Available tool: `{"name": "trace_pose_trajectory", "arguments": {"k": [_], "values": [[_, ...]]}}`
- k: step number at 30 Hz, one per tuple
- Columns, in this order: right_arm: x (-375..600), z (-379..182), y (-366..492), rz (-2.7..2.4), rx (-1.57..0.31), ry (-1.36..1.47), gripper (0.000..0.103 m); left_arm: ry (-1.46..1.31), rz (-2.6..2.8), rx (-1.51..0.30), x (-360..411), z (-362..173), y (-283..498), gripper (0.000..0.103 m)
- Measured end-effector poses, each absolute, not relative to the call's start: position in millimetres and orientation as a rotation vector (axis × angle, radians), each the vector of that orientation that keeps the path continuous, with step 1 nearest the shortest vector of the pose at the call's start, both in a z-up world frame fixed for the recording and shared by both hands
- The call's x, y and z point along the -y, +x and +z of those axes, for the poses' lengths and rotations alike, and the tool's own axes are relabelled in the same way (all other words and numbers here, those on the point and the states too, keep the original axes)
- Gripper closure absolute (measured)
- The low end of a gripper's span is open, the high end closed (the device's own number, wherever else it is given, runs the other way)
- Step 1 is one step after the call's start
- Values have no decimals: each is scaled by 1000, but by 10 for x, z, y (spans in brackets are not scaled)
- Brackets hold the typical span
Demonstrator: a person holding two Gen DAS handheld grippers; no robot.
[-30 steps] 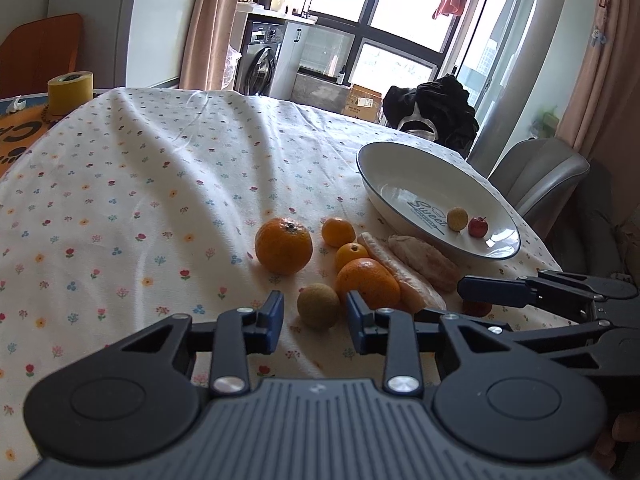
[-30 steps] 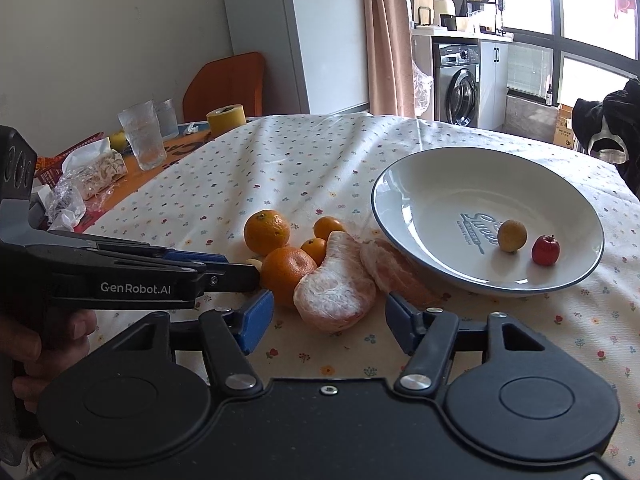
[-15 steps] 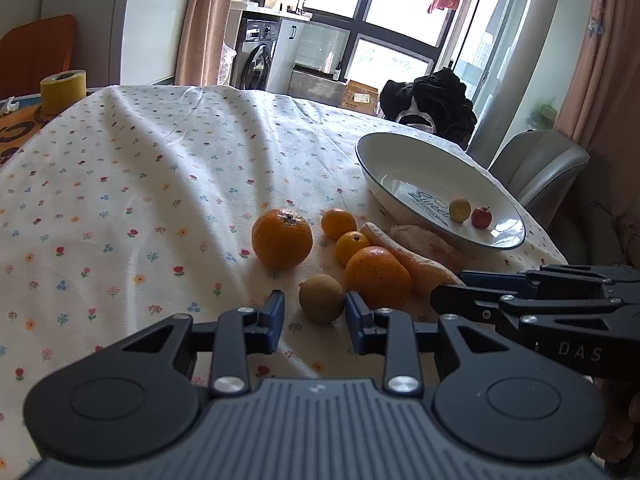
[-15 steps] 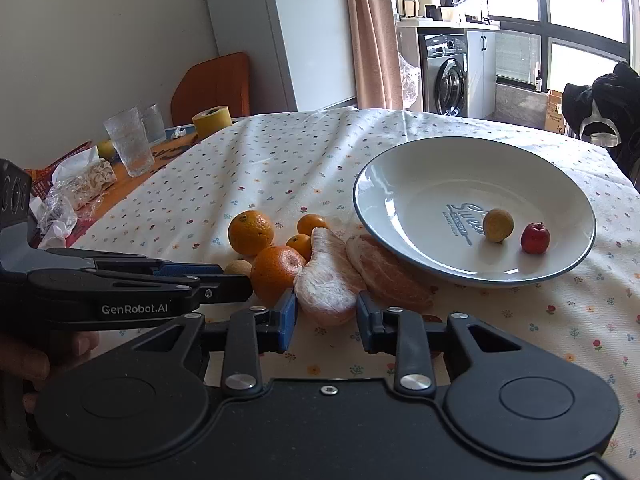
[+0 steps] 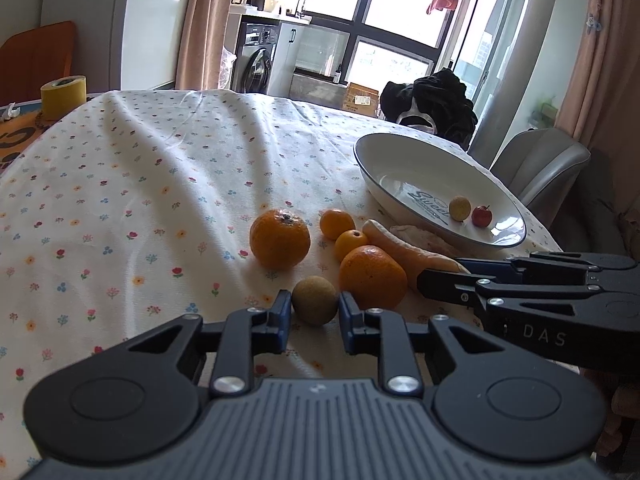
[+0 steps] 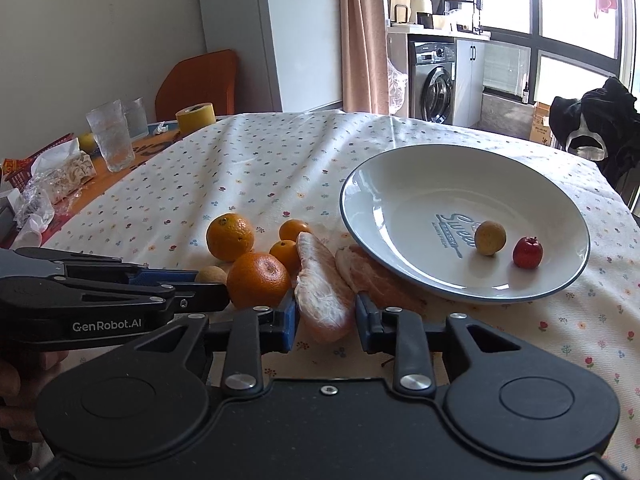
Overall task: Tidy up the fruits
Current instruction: 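Grasp a brown kiwi with the left gripper while the right gripper grasps a peeled pink fruit piece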
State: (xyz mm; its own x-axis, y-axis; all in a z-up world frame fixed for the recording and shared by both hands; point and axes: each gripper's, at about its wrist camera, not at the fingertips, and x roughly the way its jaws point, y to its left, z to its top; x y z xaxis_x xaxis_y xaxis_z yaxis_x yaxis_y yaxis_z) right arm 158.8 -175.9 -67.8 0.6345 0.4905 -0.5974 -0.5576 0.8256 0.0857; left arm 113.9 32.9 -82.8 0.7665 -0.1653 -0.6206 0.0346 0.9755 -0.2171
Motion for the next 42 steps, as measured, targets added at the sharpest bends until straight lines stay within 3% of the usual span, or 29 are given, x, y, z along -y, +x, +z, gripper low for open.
{"name": "trace_pose_trajectory", "arguments": {"k": [6,13,42], "values": [[1693,-710,1647,610,-656,-132,73,-209,-101,-678,-361,-783,1111,80],[1736,-699,1631,614,-658,-121,83,-205,-97,-669,-356,-728,1059,80],[2360,-382,1640,562,-544,-25,83,-140,-104,-616,2,-451,1111,80]]}}
